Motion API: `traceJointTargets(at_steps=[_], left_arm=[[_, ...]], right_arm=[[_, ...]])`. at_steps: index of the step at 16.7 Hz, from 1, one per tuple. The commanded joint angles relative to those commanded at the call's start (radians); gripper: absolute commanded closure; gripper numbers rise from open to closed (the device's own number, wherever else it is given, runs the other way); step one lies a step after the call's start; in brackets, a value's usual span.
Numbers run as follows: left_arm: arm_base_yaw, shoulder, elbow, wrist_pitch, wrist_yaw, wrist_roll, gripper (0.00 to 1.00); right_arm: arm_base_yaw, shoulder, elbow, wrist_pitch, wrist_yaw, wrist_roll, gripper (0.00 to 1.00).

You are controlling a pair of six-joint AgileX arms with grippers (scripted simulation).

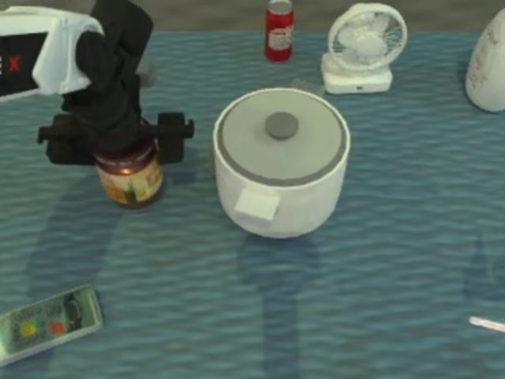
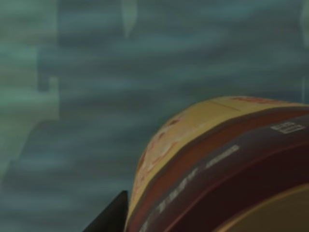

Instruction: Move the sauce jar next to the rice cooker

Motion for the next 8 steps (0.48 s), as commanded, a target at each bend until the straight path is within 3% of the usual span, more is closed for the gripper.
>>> traceJointTargets(at_steps=[3, 8], left_arm=[[0.000, 0.000, 0.000, 0.000, 0.000, 0.000, 1.00], [0.000, 0.000, 0.000, 0.000, 0.000, 0.000, 0.62]], right_arm=[[0.000, 0.000, 0.000, 0.000, 0.000, 0.000, 0.00], [0.000, 0.000, 0.000, 0.000, 0.000, 0.000, 0.00]])
